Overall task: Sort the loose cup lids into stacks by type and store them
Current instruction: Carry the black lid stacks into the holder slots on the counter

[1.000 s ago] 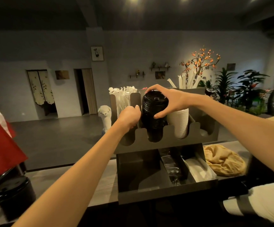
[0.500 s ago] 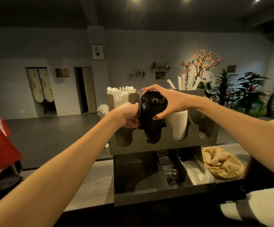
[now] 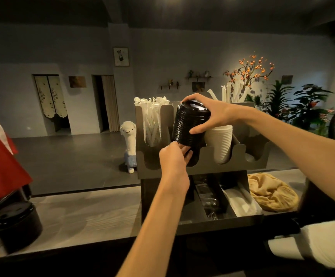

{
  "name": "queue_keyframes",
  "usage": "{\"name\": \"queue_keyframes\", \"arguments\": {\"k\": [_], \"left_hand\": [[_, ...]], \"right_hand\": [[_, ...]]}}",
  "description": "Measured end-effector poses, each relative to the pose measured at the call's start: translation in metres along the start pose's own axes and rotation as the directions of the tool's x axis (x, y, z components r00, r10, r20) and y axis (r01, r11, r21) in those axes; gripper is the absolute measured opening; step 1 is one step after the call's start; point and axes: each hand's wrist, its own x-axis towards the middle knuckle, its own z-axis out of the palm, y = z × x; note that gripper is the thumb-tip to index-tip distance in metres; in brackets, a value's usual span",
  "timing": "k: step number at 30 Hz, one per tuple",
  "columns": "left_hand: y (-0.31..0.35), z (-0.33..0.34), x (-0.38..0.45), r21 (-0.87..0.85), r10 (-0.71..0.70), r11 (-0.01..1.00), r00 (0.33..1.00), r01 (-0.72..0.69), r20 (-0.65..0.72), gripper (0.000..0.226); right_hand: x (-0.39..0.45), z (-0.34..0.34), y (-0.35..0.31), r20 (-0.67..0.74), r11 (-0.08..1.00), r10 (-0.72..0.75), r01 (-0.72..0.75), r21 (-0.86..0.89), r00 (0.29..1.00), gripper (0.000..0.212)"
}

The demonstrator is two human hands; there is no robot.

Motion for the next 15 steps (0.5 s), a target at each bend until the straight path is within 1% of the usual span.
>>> {"name": "queue_keyframes", "arguments": {"k": [3,6,11,15], "left_hand": [[-0.009,0.000,-0.007,-0.122,-0.024,0.992,1.000,0.022,-0.018,0.017],[-0.018,-0.004,-0.009,-0.207,-0.043,0.977,0.999,0.039,-0.018,0.027],[-0.020,-0.010,-0.009,-0.204,0.016,0.979,1.000,-0.014,0.008,0.036],[-0.016,-0.016,-0.012,-0.224,0.085,0.972,0.993,-0.064,0.084,0.039]], "right_hand": [[0.001,-0.005,-0.002,0.050,0.999,0.037,-0.037,0.011,0.998,0.099],[-0.001,-0.006,-0.002,0.063,0.998,0.063,-0.064,0.023,0.996,0.099],[-0.006,-0.003,-0.005,0.058,0.993,0.088,-0.092,0.070,0.994,0.099],[-0.015,-0.003,-0.007,0.012,0.971,0.100,-0.100,0.218,0.995,0.092]]}}
